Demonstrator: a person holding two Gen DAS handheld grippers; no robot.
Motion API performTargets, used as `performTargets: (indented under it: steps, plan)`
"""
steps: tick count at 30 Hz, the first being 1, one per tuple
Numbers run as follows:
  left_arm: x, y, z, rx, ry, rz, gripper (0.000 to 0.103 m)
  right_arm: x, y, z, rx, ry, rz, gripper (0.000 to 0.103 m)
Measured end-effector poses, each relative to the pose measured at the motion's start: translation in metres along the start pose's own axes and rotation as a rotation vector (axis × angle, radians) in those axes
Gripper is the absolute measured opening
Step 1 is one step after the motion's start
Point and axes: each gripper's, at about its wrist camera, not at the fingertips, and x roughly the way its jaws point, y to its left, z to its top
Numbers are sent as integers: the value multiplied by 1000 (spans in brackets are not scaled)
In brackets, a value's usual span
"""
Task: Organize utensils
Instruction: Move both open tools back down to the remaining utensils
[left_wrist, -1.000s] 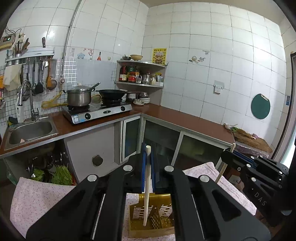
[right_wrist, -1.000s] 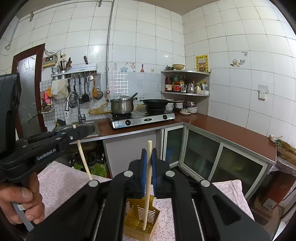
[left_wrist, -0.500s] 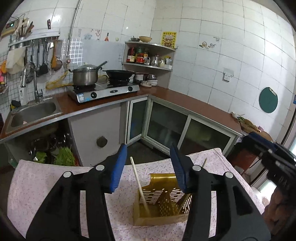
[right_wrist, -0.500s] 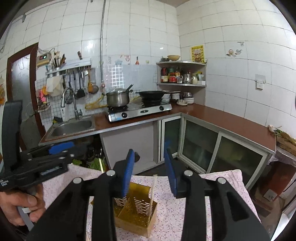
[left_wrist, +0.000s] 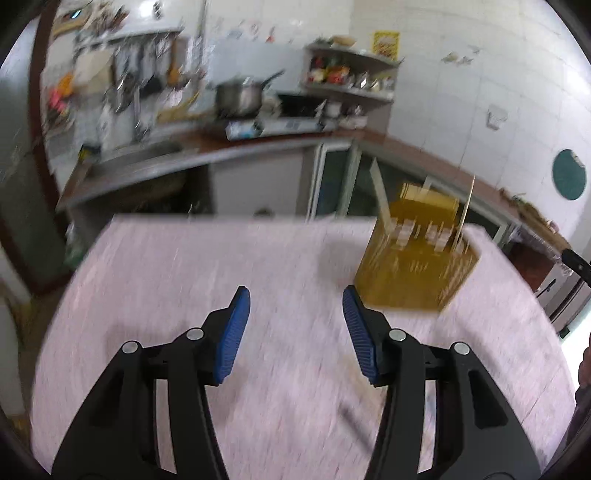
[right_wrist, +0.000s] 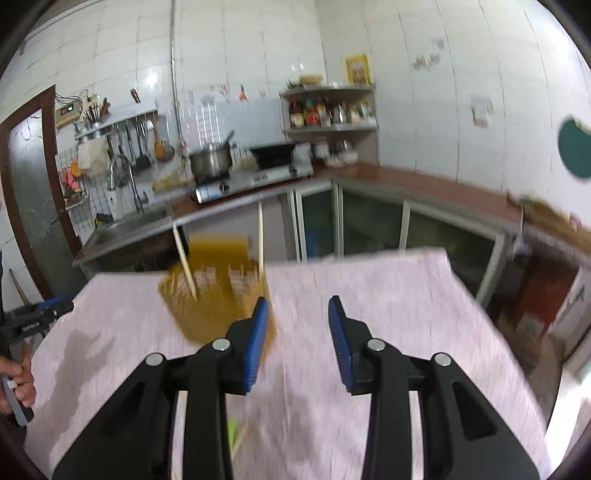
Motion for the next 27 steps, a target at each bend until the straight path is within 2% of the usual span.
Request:
performTargets:
  steps: [2, 5, 10, 16, 27]
  plan:
    - [0, 8, -38, -42, 61, -7, 50, -3, -4, -33, 24, 47, -11, 35]
    - [3, 6, -77, -64, 129, -37, 50, -6, -2, -74, 43, 113, 7, 35]
    - [6, 1, -115, -100, 192, -56, 50, -15, 5, -109, 41, 152, 14, 35]
    - [-2, -13, -125, -124, 196, -60, 50, -33, 11, -124, 14, 139, 8, 35]
    - [-2, -21, -123, -114, 206, -57, 50, -34, 32, -122, -21, 150, 41, 35]
